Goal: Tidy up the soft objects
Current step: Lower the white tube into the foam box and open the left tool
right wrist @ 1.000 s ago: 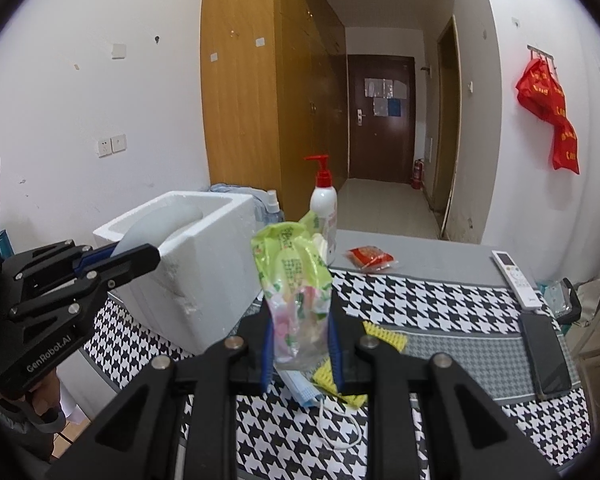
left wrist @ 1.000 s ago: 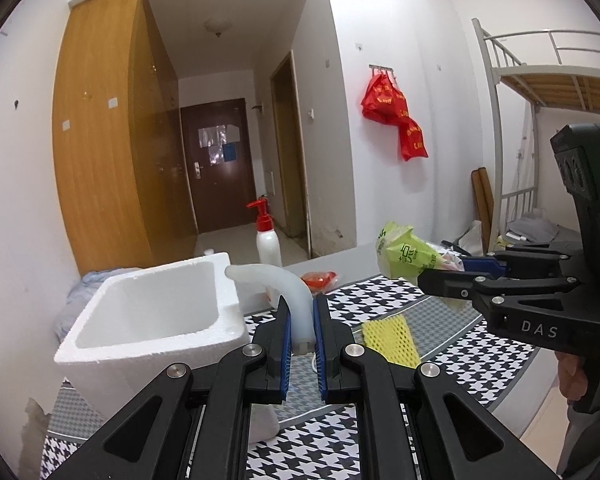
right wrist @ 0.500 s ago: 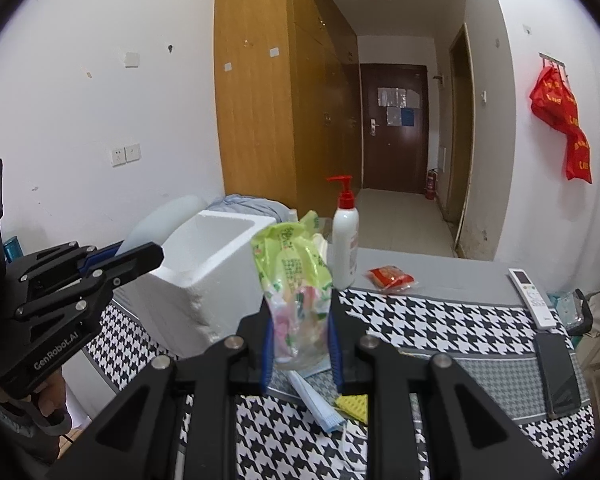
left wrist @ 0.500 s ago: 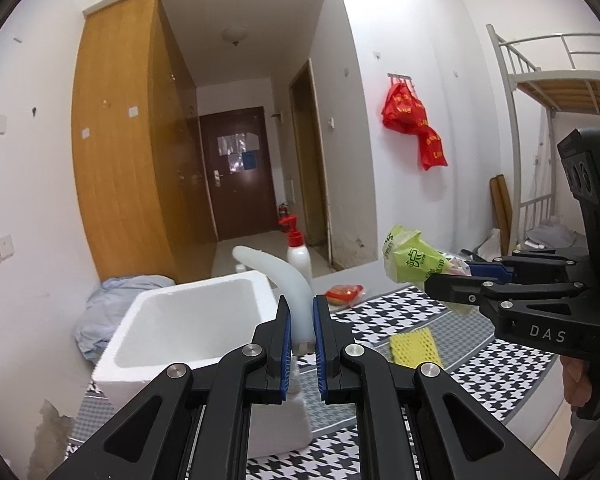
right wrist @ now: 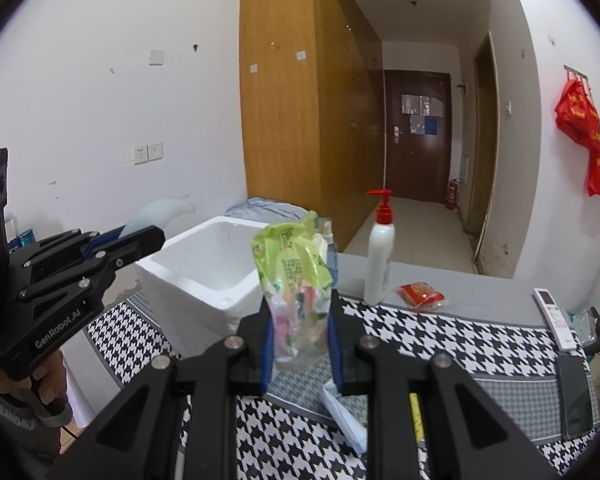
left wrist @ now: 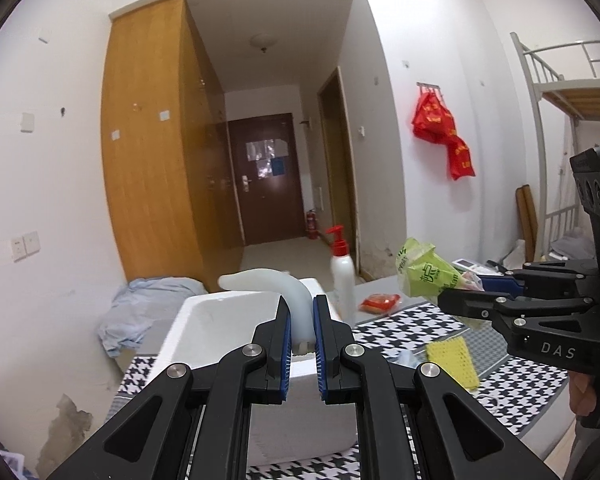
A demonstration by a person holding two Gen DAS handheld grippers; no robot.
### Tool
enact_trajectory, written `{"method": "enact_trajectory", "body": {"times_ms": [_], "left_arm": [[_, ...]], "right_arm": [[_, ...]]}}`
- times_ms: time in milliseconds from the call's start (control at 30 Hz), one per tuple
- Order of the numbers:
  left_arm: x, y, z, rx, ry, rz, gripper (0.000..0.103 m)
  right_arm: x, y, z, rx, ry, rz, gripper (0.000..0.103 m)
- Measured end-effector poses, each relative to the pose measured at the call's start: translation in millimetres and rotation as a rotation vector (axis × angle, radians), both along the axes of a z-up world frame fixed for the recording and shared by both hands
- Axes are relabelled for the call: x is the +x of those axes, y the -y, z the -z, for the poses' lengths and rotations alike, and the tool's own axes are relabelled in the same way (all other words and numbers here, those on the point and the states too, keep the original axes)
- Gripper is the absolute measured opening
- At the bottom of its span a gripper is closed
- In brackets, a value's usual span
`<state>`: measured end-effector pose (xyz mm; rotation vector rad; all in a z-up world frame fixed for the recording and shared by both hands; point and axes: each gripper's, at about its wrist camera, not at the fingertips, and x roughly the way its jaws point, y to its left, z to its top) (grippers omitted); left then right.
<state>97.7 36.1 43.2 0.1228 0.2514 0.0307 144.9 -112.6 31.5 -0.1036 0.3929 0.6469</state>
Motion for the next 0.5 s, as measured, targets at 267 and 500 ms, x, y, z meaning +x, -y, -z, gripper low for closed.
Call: {"method": "enact_trajectory", "body": {"times_ms": [267,500], "left_arm": [[-1.0,-17.5,-1.8,-0.020,0.004,-0.042,0.011],[-0.2,-26.4,-2.4,-0.025,-0.003,-0.073,0.011]], "right_arm": [[2.5,-18.3,-2.8,0.001,-0.002,-0.044,0.026],[5.1,-34.0,-4.8,-0.010,0.003,-0.073,0.026]]}}
